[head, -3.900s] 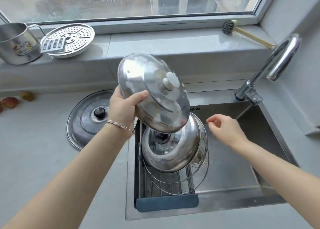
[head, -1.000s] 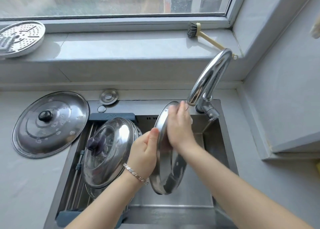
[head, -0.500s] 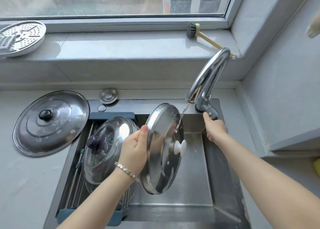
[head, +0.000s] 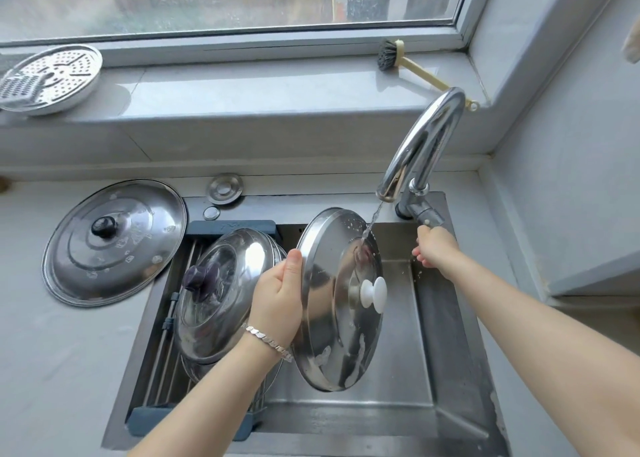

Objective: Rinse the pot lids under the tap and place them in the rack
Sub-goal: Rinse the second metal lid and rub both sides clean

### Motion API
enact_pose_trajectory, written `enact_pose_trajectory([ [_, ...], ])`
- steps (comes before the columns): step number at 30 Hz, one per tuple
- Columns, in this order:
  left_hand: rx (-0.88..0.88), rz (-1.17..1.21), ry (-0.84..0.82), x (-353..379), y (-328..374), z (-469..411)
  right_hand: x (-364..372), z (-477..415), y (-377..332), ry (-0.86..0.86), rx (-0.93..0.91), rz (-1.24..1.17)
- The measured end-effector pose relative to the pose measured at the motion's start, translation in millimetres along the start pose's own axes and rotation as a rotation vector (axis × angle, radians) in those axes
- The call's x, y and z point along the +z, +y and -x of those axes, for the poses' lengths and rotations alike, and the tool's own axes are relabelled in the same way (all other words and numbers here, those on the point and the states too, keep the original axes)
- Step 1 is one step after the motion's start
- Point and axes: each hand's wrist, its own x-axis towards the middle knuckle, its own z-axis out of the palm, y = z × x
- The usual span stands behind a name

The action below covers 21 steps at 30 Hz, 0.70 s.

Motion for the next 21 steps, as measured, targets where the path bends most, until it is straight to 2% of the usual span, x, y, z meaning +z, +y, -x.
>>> enact_pose_trajectory([
  [6, -0.027, -0.019, 0.001, 0.0, -3.2, -0.1, -2.6, 8.2, -3.3, -0.028, -0.005, 0.035],
  [8, -0.048, -0.002, 0.004, 1.1, -4.9, -1.0, -1.6, 20.6, -10.8, -0.078, 0.046, 0.017],
  [10, -0.068, 0.015, -0.024, 4.0, -4.9, -0.9, 6.9, 38.0, -19.8, -0.139, 0.042, 0.098],
  [12, -0.053, 0.013, -0.04, 7.0, -2.3, 1.3, 22.1, 63.4, -28.4, -0.167, -0.081, 0.218],
  [16, -0.015, -0.011, 0.022, 12.2, 7.0, 3.2, 54.5, 128.3, -23.5, -0.239, -0.538, 0.173],
  [18, -0.004, -0.035, 0.07, 9.6, 6.2, 0.0, 64.5, 147.6, -16.9, -0.274, -0.698, 0.134],
  [20, 0.039, -0.032, 0.063, 6.5, 5.6, -1.2, 68.4, 144.2, -23.5, -0.278, -0.684, -0.001],
  [21, 0.078, -0.032, 0.049, 6.0, 6.7, -0.7, 68.2, 137.3, -31.2, -0.269, -0.611, -0.092],
])
